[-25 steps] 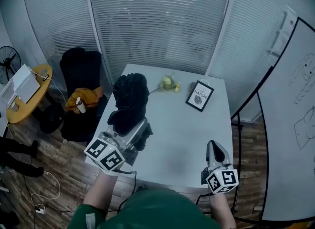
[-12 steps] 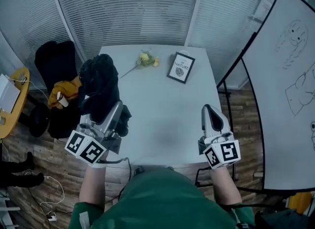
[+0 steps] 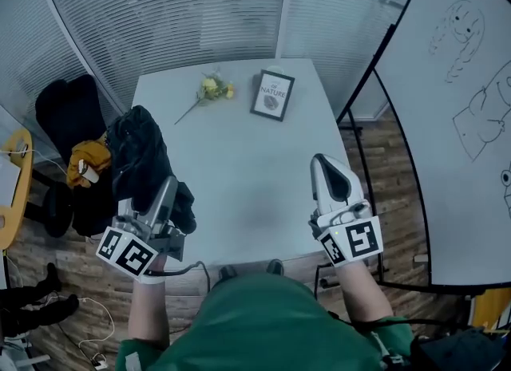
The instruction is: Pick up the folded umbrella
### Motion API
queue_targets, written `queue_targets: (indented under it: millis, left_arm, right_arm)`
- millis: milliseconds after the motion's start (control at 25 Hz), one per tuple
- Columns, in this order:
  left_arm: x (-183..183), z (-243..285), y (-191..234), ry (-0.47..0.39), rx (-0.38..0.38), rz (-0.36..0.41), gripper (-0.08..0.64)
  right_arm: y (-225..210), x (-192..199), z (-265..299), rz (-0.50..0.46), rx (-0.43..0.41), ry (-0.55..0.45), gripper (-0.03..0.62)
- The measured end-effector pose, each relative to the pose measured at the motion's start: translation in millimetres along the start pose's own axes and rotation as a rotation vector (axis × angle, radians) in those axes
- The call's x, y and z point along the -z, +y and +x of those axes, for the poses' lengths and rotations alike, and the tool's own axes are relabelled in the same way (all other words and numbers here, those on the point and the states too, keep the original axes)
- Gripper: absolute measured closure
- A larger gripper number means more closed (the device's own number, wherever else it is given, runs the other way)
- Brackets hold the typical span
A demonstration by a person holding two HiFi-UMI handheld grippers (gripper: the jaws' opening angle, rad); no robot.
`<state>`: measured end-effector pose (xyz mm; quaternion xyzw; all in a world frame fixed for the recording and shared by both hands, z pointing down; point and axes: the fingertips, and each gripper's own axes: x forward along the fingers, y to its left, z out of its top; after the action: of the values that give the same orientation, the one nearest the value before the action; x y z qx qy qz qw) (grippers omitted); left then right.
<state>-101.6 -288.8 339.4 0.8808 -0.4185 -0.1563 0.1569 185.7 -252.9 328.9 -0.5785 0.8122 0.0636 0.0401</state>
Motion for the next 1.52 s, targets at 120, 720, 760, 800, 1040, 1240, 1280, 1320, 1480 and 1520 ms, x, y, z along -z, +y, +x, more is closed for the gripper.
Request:
queue_targets:
  millis: [120,720,760,800,1040,1240,1280,1320,1480,1520]
  left_arm:
    - [4,0,-2,0.008,0.012,-0.022,0.296]
    - [11,-10,5,0.012,0.007,-0.071,0.296]
    - [12,-10,5,0.014,0.006,-0.072,0.296]
    - [14,-11,5,0.016,0.006,-0.073,0.296]
    - [16,-12,3,0.018,0.010,-0.078,0.296]
    - [18,-13,4,0.026,0.010,-0.083,0.296]
    - [18,-13,4,0.028,0.010,-0.083,0.296]
    - [18,-13,5,0.029,0.010,-0.083,0.296]
    - [18,-13,4,0.034,0.015,-0.083,0.296]
    - [18,-13,4,0.035,0.016,-0.082,0.296]
  right_arm:
    - [0,-1,1,-0.004,-0.003,-0.004,0.589]
    - [1,7,6,-0.017,-0.009,-0.003,0.590]
    - [1,7,5,-0.017,-0.009,-0.003,0.590]
    - [1,7,5,-0.017,-0.009,-0.004,0.590]
    - [0,9,2,-0.014,-0.005,-0.002,0.590]
    - [1,10,2,-0.014,-0.001,0.002,0.590]
    - [1,10,1,-0.013,-0.001,0.003,0.590]
    - [0,10,1,-0.013,-0.001,0.003,0.591]
    - [0,12,1,-0.009,-0.002,0.009,0.590]
    - [1,13,1,-0.008,-0.003,0.012,0.590]
